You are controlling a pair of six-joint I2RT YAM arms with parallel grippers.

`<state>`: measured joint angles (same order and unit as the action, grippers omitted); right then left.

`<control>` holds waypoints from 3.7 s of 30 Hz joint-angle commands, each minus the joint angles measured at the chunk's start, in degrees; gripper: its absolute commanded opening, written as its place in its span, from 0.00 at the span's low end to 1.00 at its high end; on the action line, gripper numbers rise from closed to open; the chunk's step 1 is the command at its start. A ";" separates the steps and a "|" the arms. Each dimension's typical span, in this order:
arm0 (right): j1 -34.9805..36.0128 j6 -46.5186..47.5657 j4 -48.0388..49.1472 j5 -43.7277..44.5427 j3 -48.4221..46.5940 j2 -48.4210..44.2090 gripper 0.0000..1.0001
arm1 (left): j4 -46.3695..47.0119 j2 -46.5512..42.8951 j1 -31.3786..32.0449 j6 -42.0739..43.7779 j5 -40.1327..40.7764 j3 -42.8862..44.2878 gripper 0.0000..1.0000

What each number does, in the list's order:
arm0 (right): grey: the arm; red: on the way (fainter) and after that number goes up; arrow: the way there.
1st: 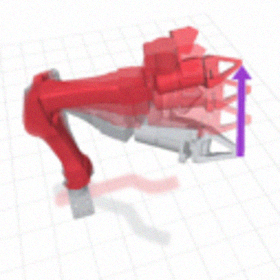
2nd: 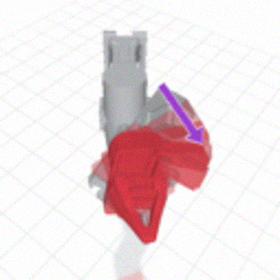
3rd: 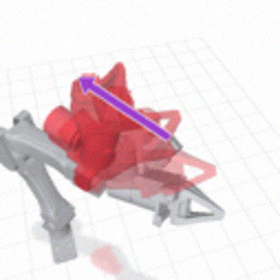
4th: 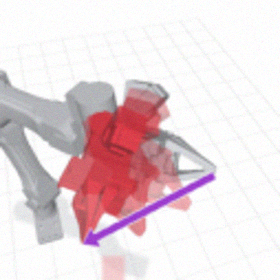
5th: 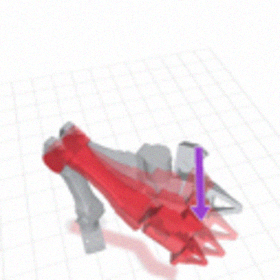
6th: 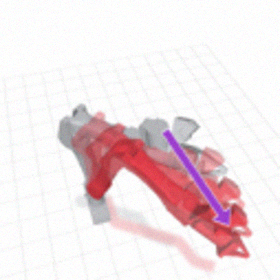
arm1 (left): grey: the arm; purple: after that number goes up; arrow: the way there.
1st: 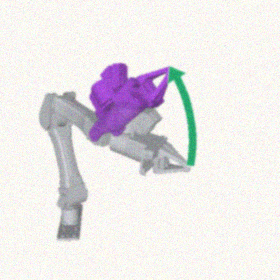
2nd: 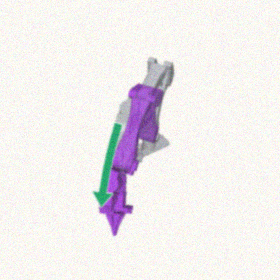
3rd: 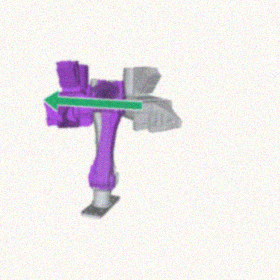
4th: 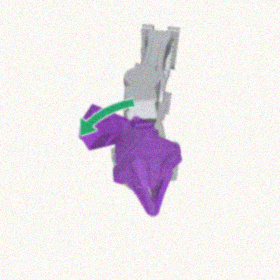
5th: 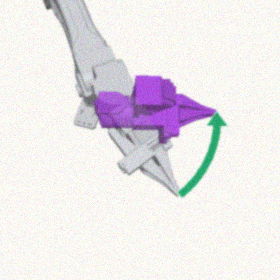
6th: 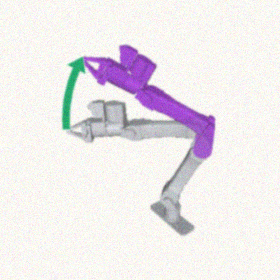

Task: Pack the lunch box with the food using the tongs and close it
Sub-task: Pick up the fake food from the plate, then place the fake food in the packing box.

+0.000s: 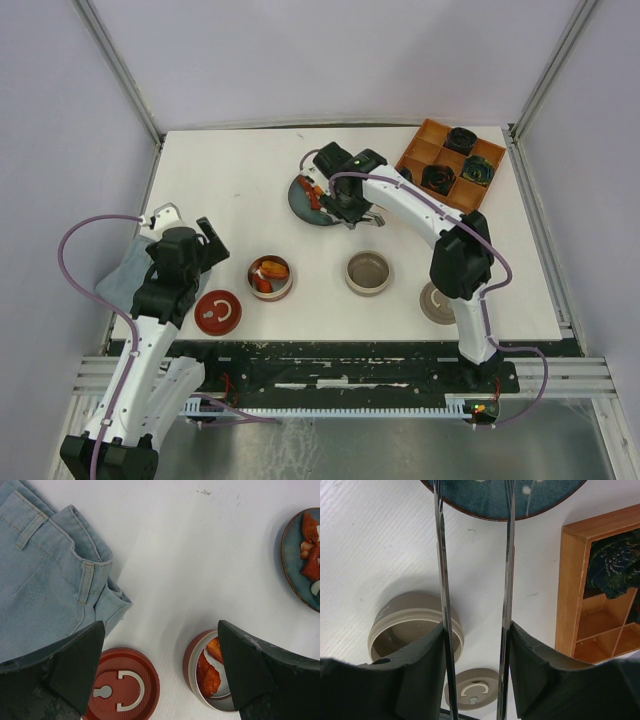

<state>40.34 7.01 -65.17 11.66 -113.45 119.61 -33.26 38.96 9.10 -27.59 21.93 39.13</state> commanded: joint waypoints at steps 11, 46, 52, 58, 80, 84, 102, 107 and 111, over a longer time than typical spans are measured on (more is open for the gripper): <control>-0.15 0.15 -0.65 -1.56 -5.84 2.77 0.50 | 2.34 -0.35 -0.18 0.08 0.04 0.33 1.00; -0.39 -9.47 -6.63 0.99 -12.57 6.06 0.49 | 2.46 -0.40 -0.17 0.17 -0.05 0.29 1.00; -0.36 -9.94 -6.18 0.74 -12.15 4.93 0.42 | 2.41 -0.40 -0.20 0.17 -0.07 0.28 1.00; -0.39 -10.73 -2.48 -1.19 -8.24 0.21 0.37 | 2.44 -0.53 -0.21 0.18 -0.05 0.28 1.00; -0.39 -13.19 -1.22 -4.78 -8.74 -7.30 0.36 | 2.43 -0.71 -0.19 0.10 0.13 0.24 1.00; -0.21 -14.46 -1.01 -8.64 -9.04 -8.83 0.36 | 2.48 -0.65 -0.18 0.15 0.19 0.24 1.00; 19.61 -16.34 -1.32 -14.17 -0.22 -12.47 0.36 | 2.14 -1.28 -0.19 -0.09 1.35 0.33 1.00; 21.53 -16.80 -2.09 -13.94 1.02 -12.76 0.36 | 2.14 -1.41 -0.22 -0.18 1.39 0.33 1.00; 22.25 -16.76 -2.50 -13.05 1.42 -12.37 0.37 | 2.21 -1.28 -0.19 -0.18 1.26 0.33 1.00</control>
<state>61.95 -9.04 -68.14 -2.72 -111.92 108.60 -33.26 38.15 9.10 -27.59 22.35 39.13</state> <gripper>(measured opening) 0.398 0.997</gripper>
